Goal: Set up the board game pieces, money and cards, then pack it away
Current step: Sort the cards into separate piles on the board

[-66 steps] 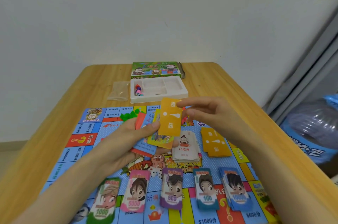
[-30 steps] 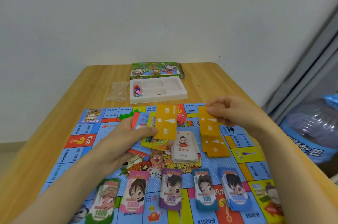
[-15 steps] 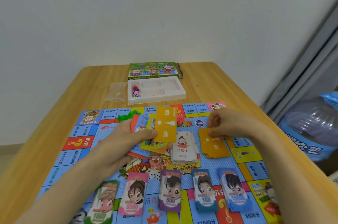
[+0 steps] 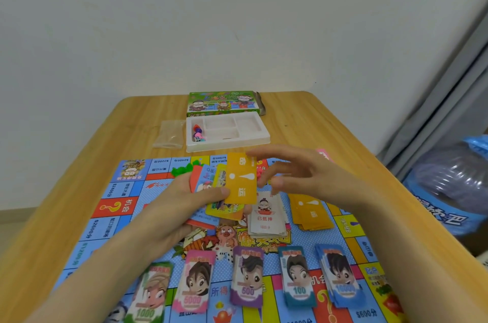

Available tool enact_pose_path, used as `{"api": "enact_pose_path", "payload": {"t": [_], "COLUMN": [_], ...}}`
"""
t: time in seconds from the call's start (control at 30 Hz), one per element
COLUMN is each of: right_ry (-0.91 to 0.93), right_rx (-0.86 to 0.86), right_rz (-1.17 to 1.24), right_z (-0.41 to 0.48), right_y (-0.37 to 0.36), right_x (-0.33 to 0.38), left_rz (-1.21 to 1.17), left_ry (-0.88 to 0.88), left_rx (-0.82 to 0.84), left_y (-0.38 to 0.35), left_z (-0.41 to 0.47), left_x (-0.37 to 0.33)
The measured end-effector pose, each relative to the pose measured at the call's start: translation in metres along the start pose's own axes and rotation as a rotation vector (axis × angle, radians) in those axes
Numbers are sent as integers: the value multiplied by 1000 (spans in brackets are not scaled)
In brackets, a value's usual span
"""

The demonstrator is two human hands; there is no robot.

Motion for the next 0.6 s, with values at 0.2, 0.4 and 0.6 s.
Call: {"api": "enact_pose_path", "payload": {"t": [0.2,0.4,0.6], "right_ry": [-39,-87,-286], "right_rx": [-30,-315,-500], "right_rz": [-17,93,192], "right_z": [4,5,-7], "right_y": [-4,21,51], "right_x": [-8,-12,-33], "left_rz": [-24,-63,-100], "left_ry": [-3,-12,-27], "left_rx": [52,42,0], "left_y": [-7,-12,-12], "left_z": [-2,-7,-10], "left_x": [0,-5,-8]}}
Point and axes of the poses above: each hand's wrist, its own z-axis towards the middle knuckle, its own y-axis out of the back of the hand, x = y × z, the point moved 9 cm from there along z, towards the middle knuckle, and after that the axes turned 9 degrees about -z, right-handed, at the moved point
